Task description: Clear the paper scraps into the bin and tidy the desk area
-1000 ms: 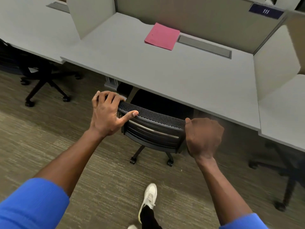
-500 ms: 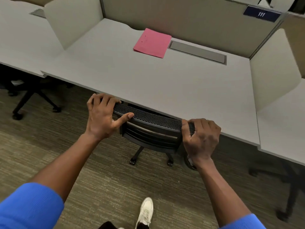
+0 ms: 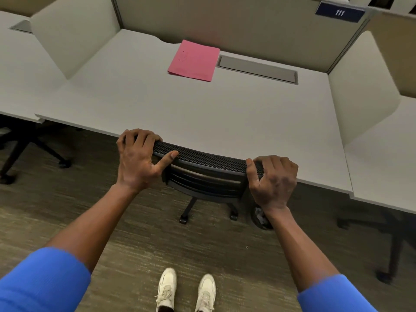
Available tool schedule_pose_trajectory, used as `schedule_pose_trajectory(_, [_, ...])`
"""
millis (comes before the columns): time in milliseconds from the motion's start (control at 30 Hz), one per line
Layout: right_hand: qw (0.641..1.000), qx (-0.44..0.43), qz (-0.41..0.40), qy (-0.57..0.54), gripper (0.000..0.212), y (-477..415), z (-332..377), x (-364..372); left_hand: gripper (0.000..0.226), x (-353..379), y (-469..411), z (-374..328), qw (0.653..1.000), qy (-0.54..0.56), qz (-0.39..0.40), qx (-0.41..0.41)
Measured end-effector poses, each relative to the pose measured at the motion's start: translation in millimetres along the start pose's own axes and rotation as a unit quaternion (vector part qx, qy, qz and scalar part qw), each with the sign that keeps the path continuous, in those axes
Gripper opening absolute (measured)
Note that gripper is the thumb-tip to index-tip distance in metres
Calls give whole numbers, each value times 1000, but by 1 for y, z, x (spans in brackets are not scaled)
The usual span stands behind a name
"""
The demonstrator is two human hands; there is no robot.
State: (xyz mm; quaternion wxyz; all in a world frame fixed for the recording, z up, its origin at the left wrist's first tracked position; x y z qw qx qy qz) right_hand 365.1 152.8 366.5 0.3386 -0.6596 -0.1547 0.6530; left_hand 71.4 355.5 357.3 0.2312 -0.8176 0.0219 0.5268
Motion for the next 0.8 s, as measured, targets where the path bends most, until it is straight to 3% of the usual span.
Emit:
schedule_pose_trajectory(400, [1000, 2, 5, 7, 46, -1, 2, -3, 71, -1, -2, -3, 1000, 13, -6, -5])
schedule_pose_trajectory(567, [999, 17, 31, 4, 58, 0, 4, -3, 75, -3, 1, -3, 1000, -9, 9, -1])
schedule_pose_trajectory(800, [995, 38, 87, -6, 74, -2, 2, -18, 98, -3, -4, 1, 992, -96, 68, 41])
Point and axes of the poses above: each hand's wrist, its own y-axis away from the middle knuckle, its own x-axis out of the palm, z = x × y, the point moved 8 cm from there along -y, towards the middle knuckle, and after that the axes turned 14 degrees about -x, right-handed, at the moved point
